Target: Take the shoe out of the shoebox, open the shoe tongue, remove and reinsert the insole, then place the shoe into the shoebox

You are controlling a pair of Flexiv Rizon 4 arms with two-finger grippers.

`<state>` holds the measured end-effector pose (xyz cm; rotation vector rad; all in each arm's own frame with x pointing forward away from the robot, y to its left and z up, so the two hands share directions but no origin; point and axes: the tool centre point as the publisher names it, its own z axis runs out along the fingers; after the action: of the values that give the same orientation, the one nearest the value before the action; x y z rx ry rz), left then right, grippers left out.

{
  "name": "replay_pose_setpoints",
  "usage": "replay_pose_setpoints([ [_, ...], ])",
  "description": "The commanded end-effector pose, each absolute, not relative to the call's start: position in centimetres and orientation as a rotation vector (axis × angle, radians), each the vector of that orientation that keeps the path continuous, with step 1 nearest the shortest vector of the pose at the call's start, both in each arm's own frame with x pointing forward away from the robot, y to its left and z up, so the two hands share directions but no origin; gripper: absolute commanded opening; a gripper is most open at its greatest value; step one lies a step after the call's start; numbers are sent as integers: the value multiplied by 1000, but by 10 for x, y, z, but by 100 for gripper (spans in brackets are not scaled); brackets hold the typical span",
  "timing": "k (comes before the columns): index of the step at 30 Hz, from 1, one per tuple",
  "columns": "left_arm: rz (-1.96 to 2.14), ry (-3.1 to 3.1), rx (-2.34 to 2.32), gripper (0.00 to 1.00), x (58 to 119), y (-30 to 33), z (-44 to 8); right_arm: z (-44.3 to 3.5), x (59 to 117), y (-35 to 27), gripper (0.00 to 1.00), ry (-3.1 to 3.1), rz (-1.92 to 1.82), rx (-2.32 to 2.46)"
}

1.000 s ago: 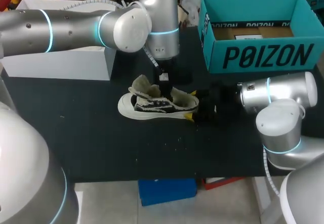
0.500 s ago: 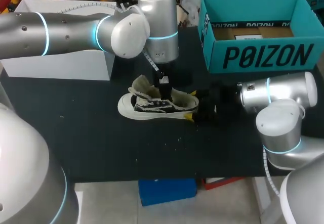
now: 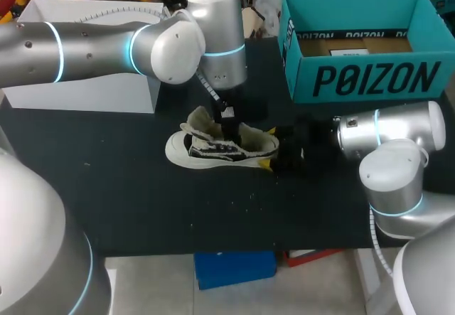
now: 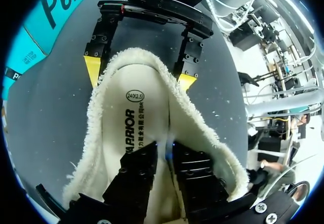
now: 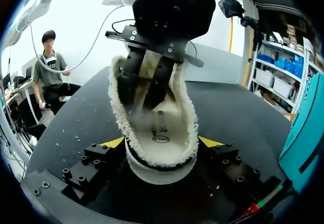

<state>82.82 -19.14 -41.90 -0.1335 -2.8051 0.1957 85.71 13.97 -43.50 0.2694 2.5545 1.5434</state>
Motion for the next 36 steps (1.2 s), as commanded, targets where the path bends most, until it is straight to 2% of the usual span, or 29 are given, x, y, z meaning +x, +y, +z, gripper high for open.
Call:
replay_pose_setpoints([
  [1, 188, -2835, -107, 48, 820, -190, -433, -435, 859, 139, 0, 2555, 1543, 272],
  [10, -18, -3072, 95, 50, 814, -188, -434, -435, 859, 139, 0, 2555, 1543, 272],
  [13, -55, -3136, 136, 54, 814, -185, -438, -435, 859, 139, 0, 2555, 1543, 272],
  [19, -19, -3151, 162, 54, 822, -171, -450, -435, 859, 139, 0, 2555, 1543, 272],
  [36, 80, -3161, -46, 53, 836, -169, -449, -435, 859, 139, 0, 2555, 1543, 272],
])
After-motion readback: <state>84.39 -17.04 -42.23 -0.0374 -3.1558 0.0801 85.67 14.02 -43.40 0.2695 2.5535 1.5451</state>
